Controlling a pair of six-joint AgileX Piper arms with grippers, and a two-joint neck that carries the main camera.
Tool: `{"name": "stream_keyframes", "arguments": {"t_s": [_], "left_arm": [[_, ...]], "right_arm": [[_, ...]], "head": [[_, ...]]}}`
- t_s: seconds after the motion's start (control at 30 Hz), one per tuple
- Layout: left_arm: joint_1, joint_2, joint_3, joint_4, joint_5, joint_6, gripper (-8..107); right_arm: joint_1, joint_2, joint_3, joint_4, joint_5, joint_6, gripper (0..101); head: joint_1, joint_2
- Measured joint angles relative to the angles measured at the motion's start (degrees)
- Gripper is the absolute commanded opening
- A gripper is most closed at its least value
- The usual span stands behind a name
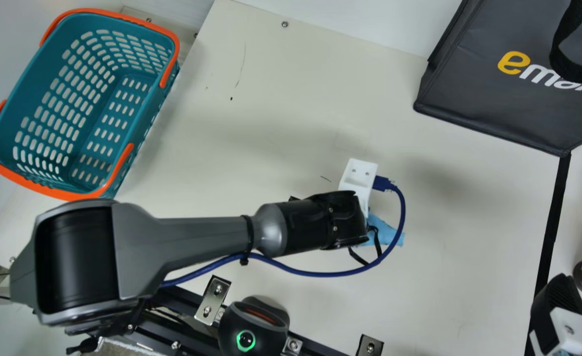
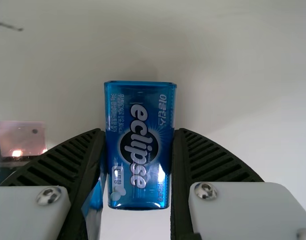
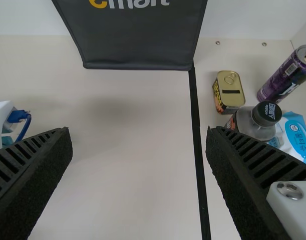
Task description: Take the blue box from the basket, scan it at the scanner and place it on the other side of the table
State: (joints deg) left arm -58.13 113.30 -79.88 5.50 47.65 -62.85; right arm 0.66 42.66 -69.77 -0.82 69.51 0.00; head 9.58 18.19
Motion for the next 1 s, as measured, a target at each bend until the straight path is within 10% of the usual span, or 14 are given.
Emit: {"name": "stream_keyframes", "arguments": {"t_s": [0.6,1.0], "left_arm": [[0.2,3.7,-5.2,-0.8,1.9,0.1,69],[5.1,-4.1,1.9,-5.5,-4.5,4.4,90]], "right_arm": [[0.0,0.0,0.0,0.0,0.0,0.0,95],[0.0,0.0,0.0,0.0,0.0,0.0,95]], "head": [[0.0,0.1],[0.0,0.1]]}}
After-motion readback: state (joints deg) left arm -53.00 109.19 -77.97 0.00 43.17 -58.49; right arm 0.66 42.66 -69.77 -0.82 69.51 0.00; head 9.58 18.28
